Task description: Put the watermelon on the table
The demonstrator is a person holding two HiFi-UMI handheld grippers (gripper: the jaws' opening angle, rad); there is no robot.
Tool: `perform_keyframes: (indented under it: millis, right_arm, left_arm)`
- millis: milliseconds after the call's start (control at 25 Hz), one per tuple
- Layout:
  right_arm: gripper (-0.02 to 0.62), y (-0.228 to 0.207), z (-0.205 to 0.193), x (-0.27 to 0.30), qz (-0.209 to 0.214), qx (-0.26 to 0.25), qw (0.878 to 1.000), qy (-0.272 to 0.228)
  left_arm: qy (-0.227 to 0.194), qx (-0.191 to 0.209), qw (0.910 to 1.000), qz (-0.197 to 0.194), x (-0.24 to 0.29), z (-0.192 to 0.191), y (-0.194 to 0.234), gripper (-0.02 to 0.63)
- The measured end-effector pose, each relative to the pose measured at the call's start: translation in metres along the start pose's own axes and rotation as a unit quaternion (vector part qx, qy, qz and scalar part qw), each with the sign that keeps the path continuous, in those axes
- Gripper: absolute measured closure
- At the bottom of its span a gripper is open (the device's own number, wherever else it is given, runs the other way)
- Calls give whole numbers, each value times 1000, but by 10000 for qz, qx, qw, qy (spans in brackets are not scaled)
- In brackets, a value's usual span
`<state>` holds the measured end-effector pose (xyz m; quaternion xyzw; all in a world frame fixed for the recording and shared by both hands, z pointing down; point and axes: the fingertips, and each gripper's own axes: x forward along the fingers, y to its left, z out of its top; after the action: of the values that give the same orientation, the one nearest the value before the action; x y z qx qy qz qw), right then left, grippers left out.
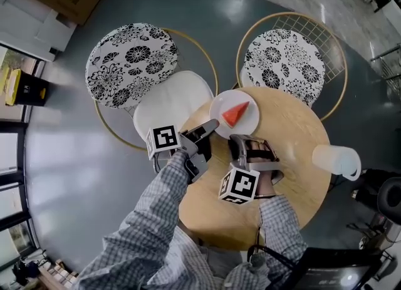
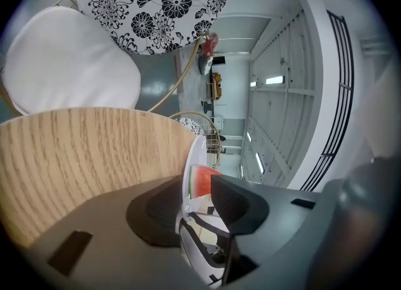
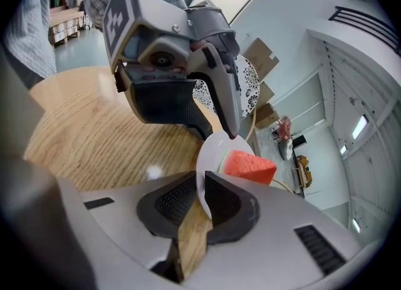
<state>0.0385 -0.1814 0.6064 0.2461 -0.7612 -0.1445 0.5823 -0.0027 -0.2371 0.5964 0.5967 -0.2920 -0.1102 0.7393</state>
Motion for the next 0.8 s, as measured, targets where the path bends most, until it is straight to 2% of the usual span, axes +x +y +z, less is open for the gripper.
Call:
perform_keyframes:
  millis: [560, 800]
  right_arm:
    - [548, 5, 0, 6, 160, 83, 9998, 79]
    - [548, 5, 0, 7, 289, 547, 9981, -40]
  left_arm:
    - [-126, -168, 9998, 46, -17, -4, 7, 476]
    - [-431, -217, 9987, -189, -29, -1, -1, 477]
